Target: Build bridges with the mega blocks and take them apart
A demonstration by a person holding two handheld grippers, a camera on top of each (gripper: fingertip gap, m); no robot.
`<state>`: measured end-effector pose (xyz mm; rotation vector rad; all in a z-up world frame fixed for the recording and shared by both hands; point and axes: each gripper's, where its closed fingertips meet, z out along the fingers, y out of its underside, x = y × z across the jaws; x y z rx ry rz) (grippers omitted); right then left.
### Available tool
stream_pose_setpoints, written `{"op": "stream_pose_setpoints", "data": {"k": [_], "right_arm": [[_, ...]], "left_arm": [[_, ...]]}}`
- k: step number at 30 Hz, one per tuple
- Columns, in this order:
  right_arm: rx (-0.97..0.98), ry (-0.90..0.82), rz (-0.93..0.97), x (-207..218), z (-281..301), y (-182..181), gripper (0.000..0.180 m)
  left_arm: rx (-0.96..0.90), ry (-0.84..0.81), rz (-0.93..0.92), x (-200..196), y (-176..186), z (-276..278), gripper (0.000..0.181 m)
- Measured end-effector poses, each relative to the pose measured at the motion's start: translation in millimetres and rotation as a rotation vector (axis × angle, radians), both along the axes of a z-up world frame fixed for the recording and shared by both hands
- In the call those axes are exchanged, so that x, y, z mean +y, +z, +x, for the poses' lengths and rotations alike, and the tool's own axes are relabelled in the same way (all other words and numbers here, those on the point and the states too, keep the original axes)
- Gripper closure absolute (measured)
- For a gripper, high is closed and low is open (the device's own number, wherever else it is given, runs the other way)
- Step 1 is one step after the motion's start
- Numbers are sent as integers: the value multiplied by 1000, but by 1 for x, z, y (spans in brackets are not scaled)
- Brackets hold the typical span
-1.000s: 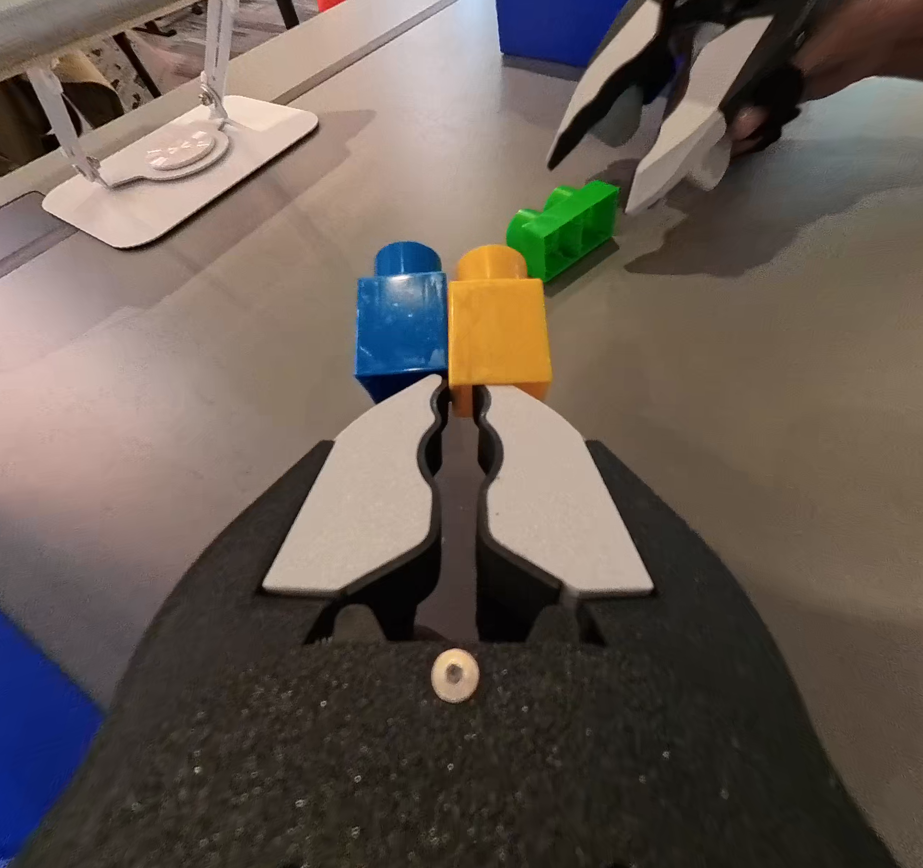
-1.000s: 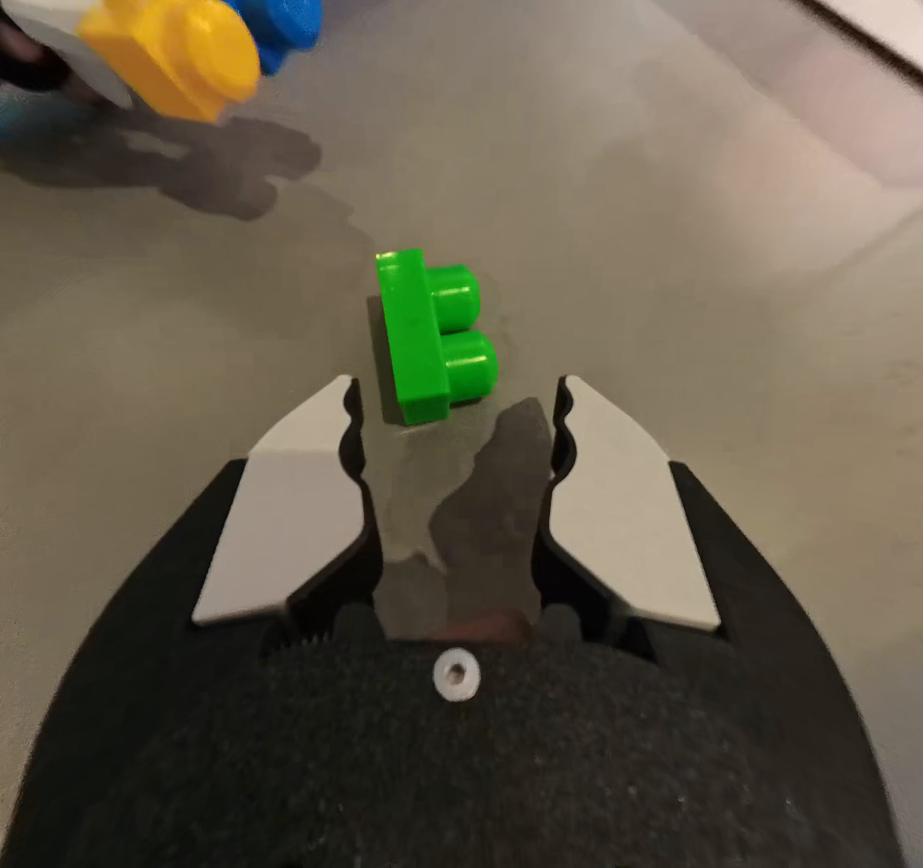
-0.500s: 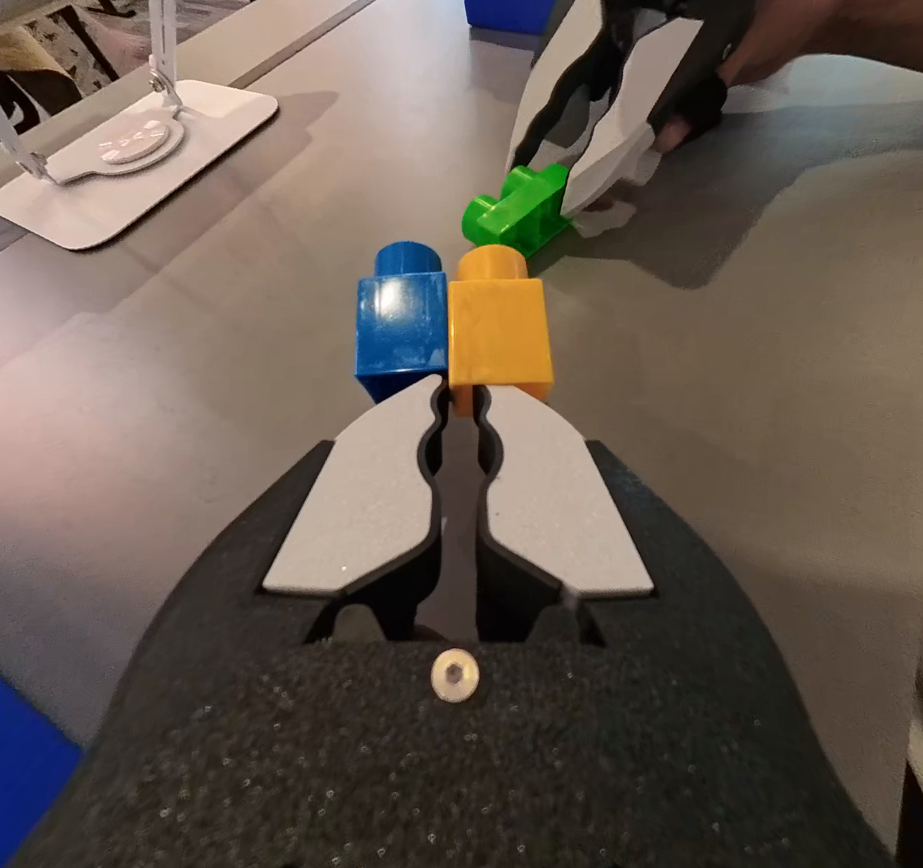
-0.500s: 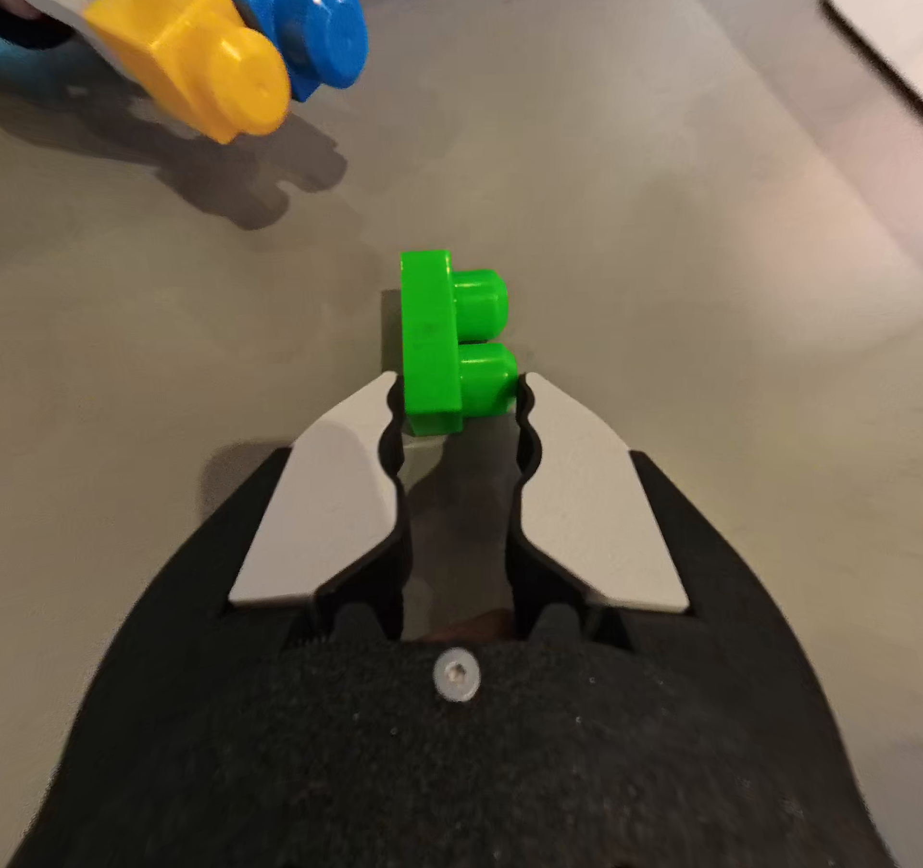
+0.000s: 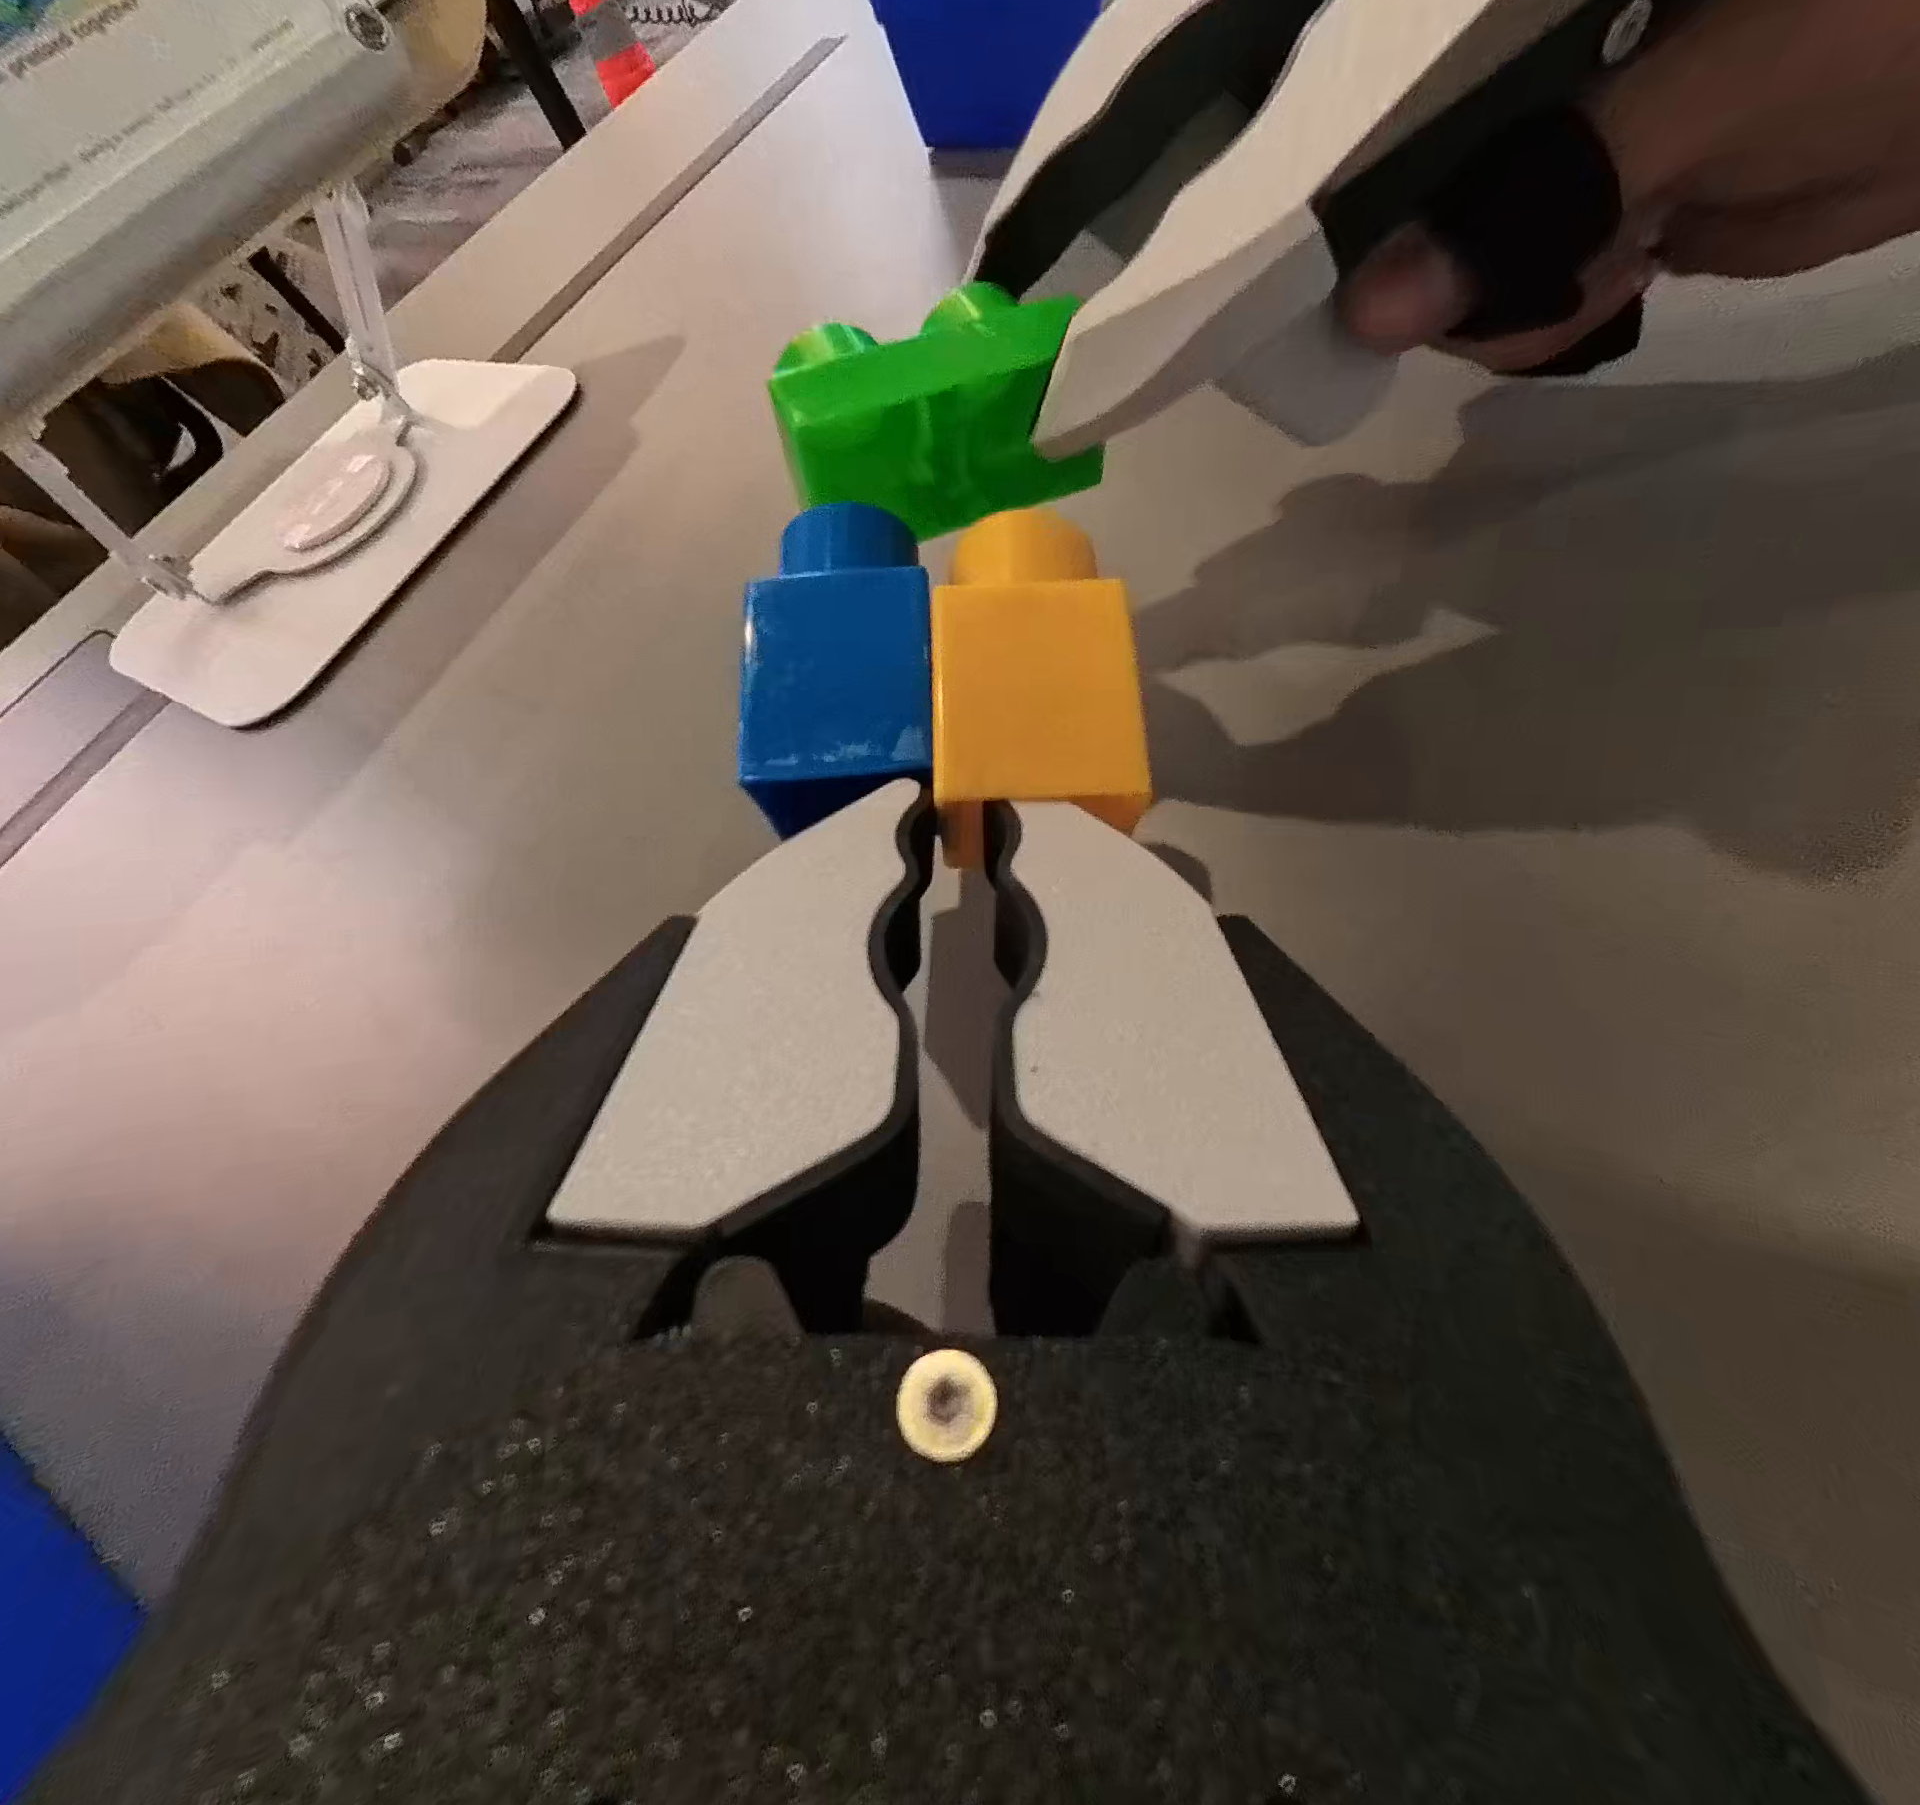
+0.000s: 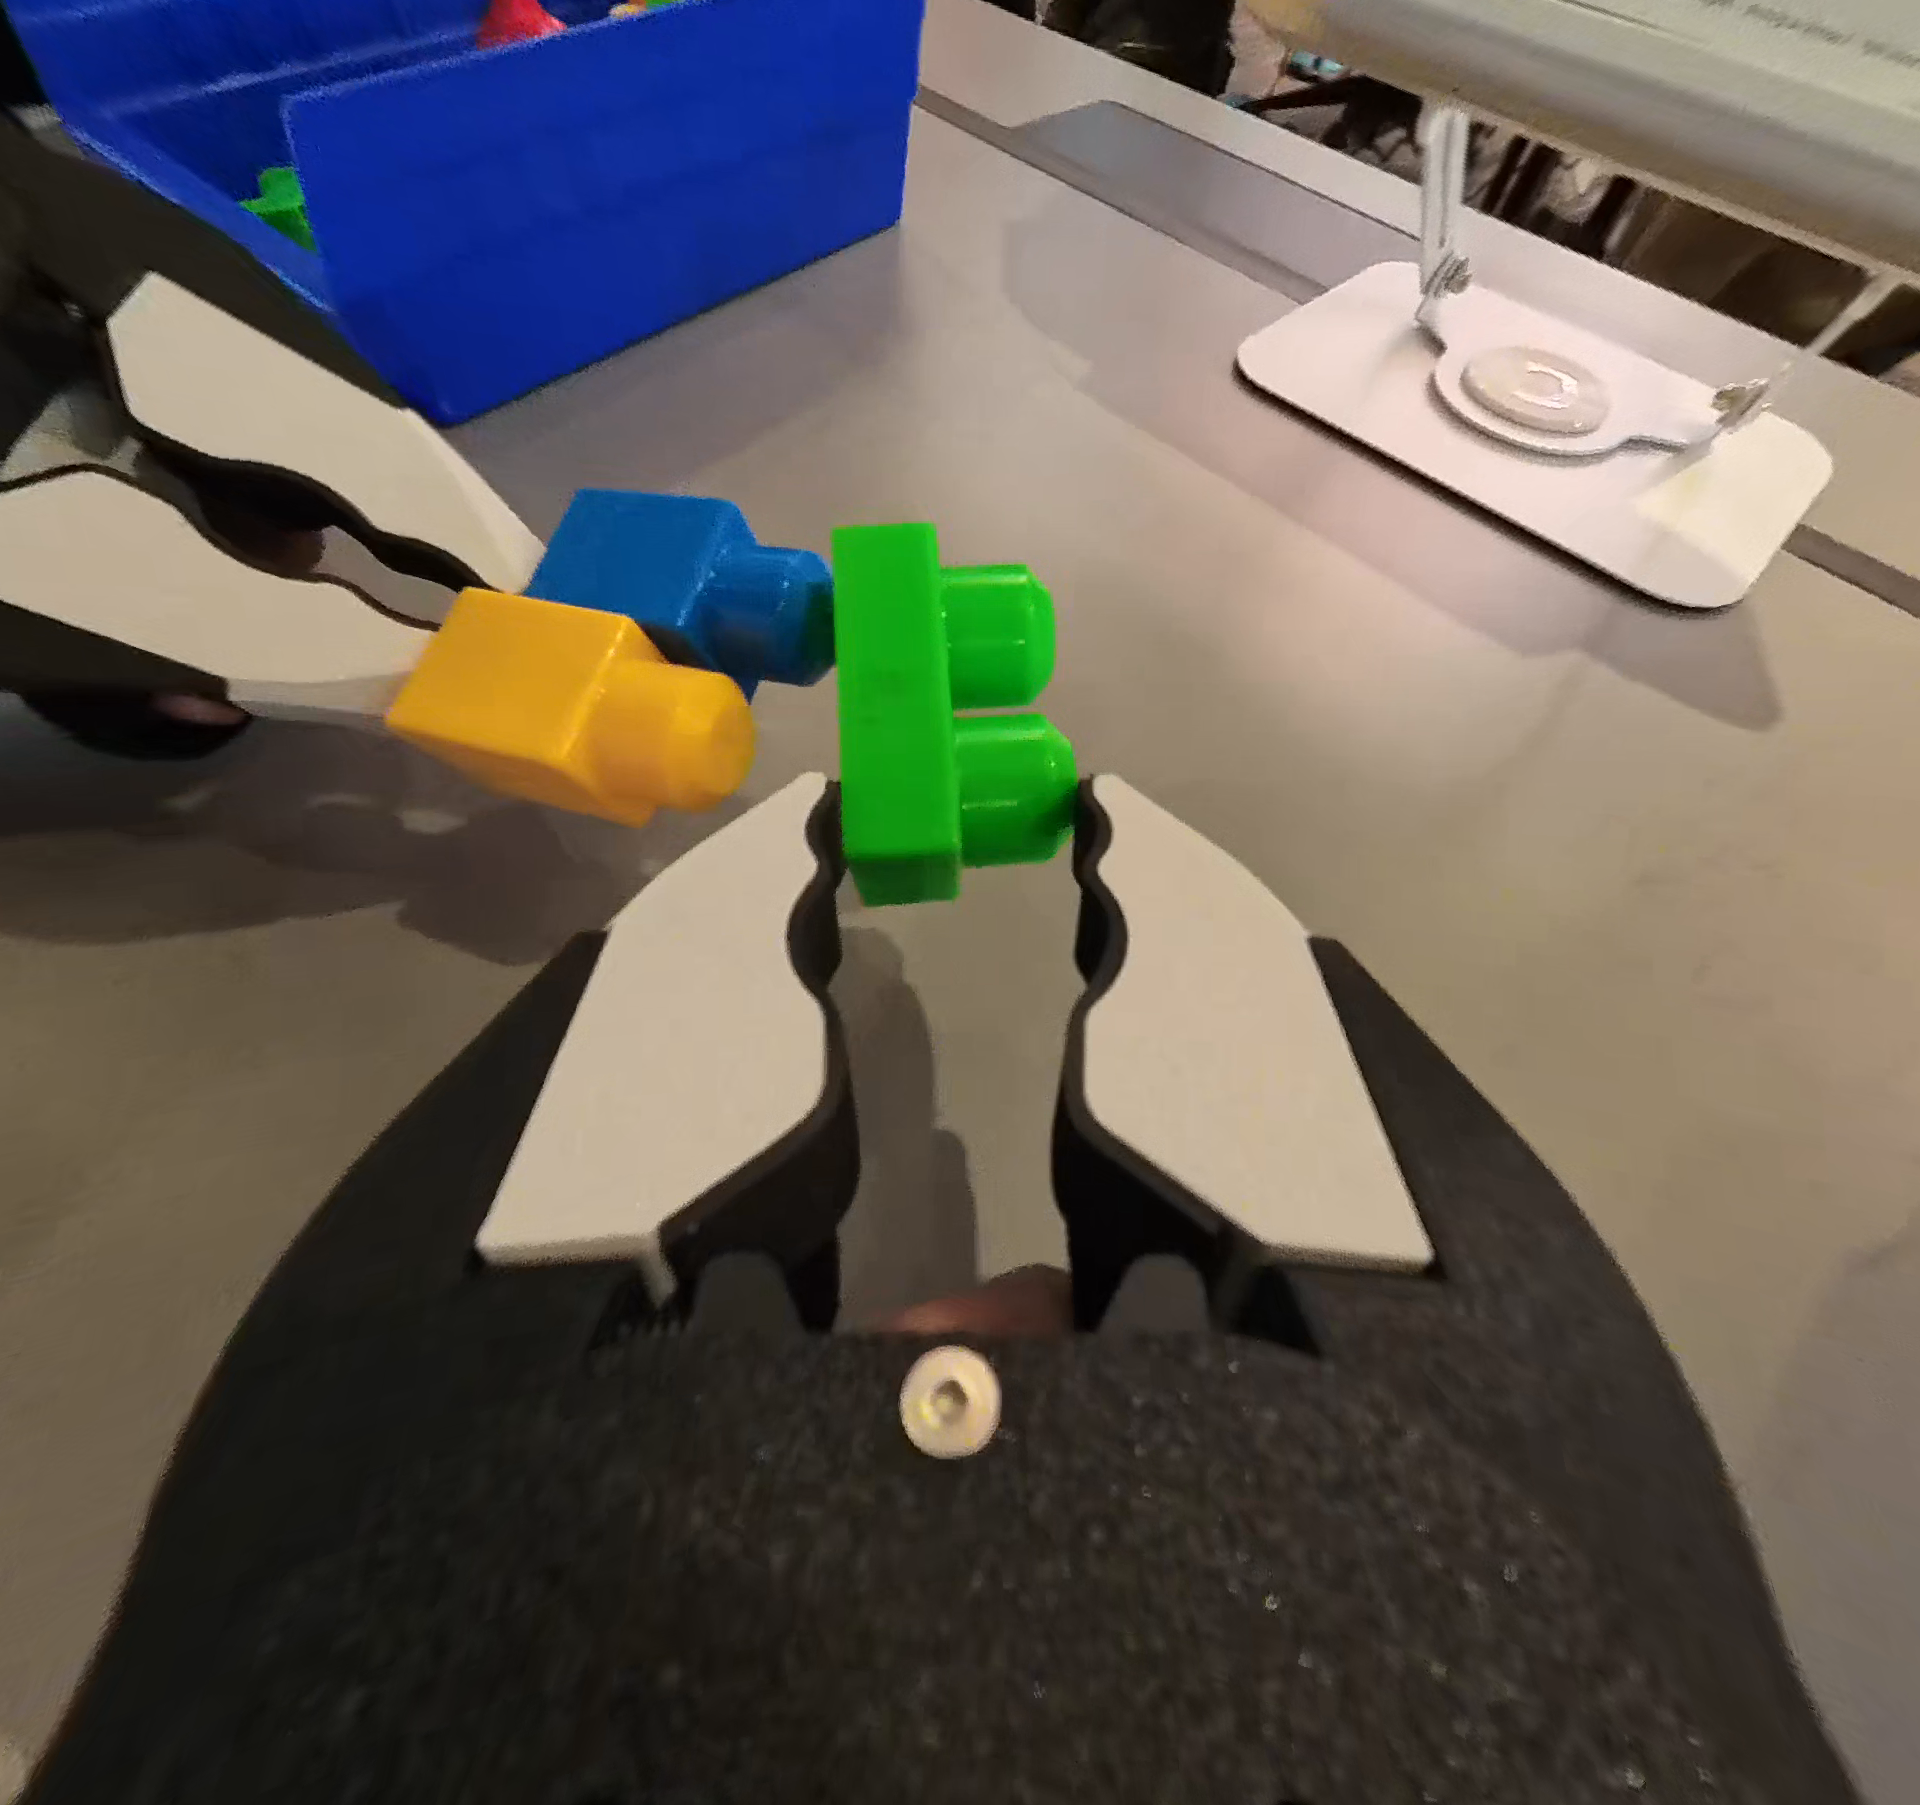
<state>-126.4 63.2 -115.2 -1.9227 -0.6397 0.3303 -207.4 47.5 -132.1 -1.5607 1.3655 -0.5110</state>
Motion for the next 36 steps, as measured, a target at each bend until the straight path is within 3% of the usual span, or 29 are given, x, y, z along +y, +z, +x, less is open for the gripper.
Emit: {"op": "stream_pose_setpoints", "data": {"k": [16,18,20,22,26,30,36], "right_arm": [[-38,44,-60,-17,-8,-3,137],[4,114,-87,-25,-16,-1,136],[15,143,-92,-28,-18,-1,152],[23,155,-86,-28,-19,0,153],[64,193,-95,-28,-20,4,151],[189,323,-93,-35,-26,14,138],[305,381,-159,-35,-26,9,136]], "left_arm": [[48,-28,56,-9,1,10,172],[42,-16,53,-5,1,7,173],[13,-16,36,-4,4,5,173],[9,-28,31,-4,4,5,173],[-34,-60,11,-9,8,5,173],[-121,-117,-62,-16,15,4,176],[-130,-127,-113,-16,7,5,176]]}}
